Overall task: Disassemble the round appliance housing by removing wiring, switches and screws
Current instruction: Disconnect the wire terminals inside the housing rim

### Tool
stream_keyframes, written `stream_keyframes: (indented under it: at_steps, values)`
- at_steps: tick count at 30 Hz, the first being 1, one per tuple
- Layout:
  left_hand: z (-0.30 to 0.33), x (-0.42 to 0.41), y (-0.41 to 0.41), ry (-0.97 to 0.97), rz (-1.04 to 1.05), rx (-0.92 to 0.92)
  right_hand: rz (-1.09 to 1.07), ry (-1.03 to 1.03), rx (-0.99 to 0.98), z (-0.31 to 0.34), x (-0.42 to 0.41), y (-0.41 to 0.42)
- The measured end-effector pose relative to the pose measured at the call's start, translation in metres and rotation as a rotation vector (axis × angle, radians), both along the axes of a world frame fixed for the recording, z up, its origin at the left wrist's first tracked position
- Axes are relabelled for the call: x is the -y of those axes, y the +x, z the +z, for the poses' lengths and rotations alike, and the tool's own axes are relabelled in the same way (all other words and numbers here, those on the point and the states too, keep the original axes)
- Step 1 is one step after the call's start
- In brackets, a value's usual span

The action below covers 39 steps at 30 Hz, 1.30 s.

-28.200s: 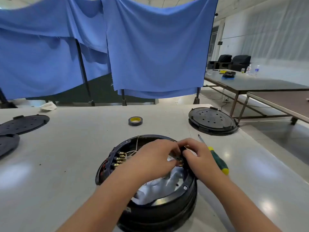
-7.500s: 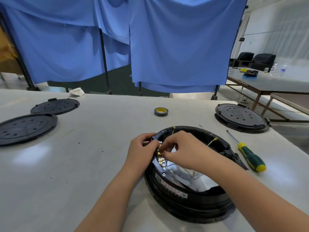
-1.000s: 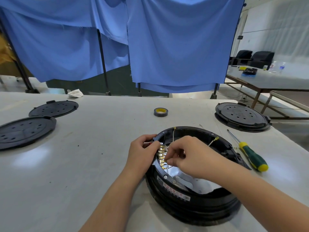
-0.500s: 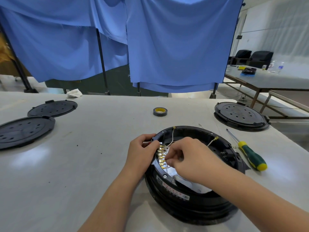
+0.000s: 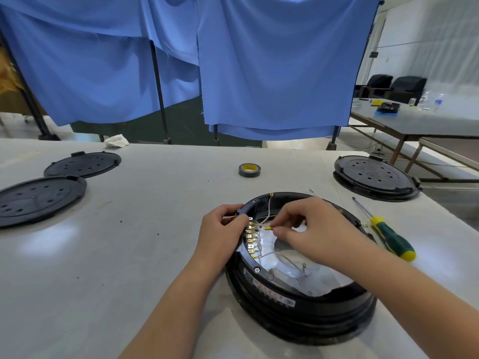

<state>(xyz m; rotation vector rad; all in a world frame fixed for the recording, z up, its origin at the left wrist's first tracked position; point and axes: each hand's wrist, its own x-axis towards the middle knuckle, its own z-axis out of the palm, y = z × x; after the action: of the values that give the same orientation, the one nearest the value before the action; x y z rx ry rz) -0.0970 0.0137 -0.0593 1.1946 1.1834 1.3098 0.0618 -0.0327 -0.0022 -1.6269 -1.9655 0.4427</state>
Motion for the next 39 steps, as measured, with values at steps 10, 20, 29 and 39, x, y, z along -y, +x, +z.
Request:
stream_keyframes:
  at_steps: [10,20,29,39]
  values:
    - [-0.003,0.001,-0.001,-0.028,-0.011,0.017,-0.009,0.088,-0.200,0.059,0.002,0.037]
    - [0.000,0.001,0.001,-0.030,0.012,0.027,-0.284,-0.166,-0.176,0.024,-0.085,0.116]
    - [-0.001,0.001,0.000,-0.037,0.011,0.013,-0.375,-0.207,0.019,-0.037,-0.126,0.131]
    - [-0.002,-0.001,0.000,-0.038,0.023,0.004,-0.241,-0.121,0.115,-0.046,-0.112,0.148]
